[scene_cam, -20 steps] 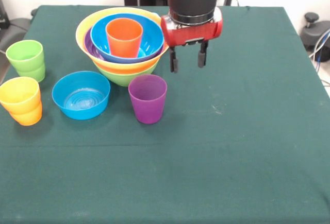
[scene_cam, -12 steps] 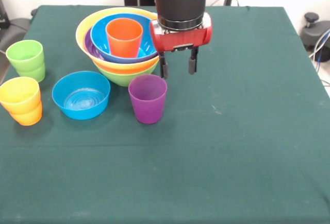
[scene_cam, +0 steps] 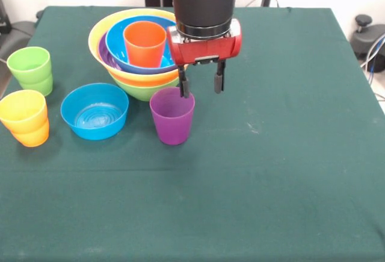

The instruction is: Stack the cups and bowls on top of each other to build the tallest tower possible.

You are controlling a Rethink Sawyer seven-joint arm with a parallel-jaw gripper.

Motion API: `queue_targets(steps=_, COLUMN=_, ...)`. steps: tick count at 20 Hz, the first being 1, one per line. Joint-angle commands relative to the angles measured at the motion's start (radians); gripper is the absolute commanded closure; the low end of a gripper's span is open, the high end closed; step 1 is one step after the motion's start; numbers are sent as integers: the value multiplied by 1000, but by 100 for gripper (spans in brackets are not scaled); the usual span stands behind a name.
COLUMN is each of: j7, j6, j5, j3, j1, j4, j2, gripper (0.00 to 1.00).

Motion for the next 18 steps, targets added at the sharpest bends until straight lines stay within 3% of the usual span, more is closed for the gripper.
queue_targets(steps=1, j7=-146, j6=25, j5=-27, j3=13, j1=-16, j4=-58, j2=56, gripper=0)
queue_targets(steps=11, j7=-205, j6=24, j5=-81, j3=1, j1=-34, j4=-67, j2=75, gripper=0)
queue_targets(steps=18, j7=-192, j6=-40, j5=-181, j3=-46, j1=-25, j4=-33, j2=97, gripper=0)
